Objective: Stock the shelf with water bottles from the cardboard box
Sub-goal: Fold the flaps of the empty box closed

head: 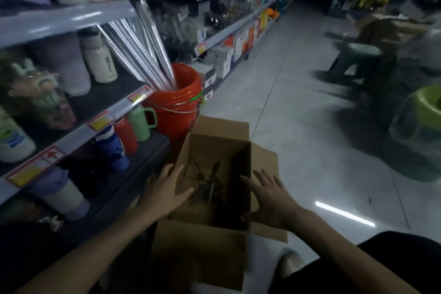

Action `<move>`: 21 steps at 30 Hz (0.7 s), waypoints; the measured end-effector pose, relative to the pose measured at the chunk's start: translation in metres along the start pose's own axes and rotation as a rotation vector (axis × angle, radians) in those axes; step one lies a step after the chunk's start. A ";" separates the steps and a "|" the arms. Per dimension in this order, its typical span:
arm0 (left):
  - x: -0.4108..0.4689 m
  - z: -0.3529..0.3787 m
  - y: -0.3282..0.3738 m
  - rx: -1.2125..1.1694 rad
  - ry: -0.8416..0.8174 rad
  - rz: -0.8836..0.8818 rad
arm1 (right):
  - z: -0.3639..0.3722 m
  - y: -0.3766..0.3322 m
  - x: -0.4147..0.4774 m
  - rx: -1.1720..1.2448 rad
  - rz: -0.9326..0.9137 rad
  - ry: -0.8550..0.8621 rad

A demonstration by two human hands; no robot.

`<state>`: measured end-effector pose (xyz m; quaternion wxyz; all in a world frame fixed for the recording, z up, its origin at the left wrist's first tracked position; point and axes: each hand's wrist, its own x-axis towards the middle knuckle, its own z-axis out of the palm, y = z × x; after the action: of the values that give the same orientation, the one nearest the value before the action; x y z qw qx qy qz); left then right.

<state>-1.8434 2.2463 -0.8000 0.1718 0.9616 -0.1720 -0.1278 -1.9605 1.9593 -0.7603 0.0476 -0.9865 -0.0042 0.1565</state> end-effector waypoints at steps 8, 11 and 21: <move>-0.031 0.063 -0.036 -0.216 -0.208 -0.313 | 0.064 0.001 0.007 -0.178 -0.146 -0.238; -0.042 0.093 -0.056 -0.227 -0.330 -0.502 | 0.088 -0.001 0.000 -0.204 -0.194 -0.364; -0.037 0.100 -0.063 -0.537 -0.473 -0.724 | 0.093 0.003 0.007 -0.191 -0.223 -0.418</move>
<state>-1.8894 2.2873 -0.9082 0.3140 0.8261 0.1769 -0.4332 -1.9824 1.9648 -0.8509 -0.0306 -0.9263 -0.1375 0.3495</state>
